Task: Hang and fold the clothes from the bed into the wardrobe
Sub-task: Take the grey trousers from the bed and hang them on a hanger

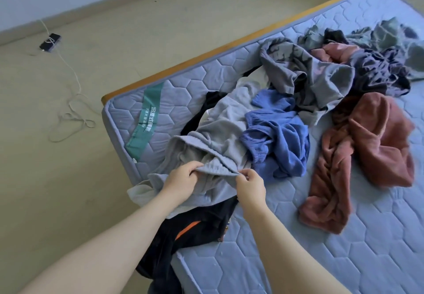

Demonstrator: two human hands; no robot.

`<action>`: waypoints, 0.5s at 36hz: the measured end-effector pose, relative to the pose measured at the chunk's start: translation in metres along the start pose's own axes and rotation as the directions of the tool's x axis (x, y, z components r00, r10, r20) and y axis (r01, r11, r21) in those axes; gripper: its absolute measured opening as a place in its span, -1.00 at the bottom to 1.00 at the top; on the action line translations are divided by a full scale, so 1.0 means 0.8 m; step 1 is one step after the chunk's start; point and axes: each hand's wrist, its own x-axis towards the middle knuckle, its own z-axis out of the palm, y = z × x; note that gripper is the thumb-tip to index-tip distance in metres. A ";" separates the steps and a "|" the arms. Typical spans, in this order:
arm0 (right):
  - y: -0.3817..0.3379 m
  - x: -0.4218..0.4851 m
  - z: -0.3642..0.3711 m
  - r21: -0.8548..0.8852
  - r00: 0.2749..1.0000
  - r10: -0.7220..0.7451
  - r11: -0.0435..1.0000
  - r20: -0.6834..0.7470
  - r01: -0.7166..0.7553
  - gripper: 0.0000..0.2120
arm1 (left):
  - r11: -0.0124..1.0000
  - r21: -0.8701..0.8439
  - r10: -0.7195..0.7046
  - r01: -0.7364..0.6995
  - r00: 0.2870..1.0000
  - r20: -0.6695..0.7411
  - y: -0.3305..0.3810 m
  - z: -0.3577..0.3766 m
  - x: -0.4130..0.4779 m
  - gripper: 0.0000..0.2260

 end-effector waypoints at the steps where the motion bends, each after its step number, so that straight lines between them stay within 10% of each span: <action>1: 0.001 -0.010 -0.007 -0.016 1.000 0.002 1.000 0.004 -0.002 -0.85 | 1.000 0.008 0.012 -0.012 0.999 -0.032 0.004 -0.001 -0.010 -0.69; 18: 0.080 -0.212 -0.157 0.012 0.987 -0.099 0.995 -0.126 0.101 -0.68 | 0.972 0.117 0.191 -0.204 0.975 0.112 0.086 0.039 -0.234 -0.93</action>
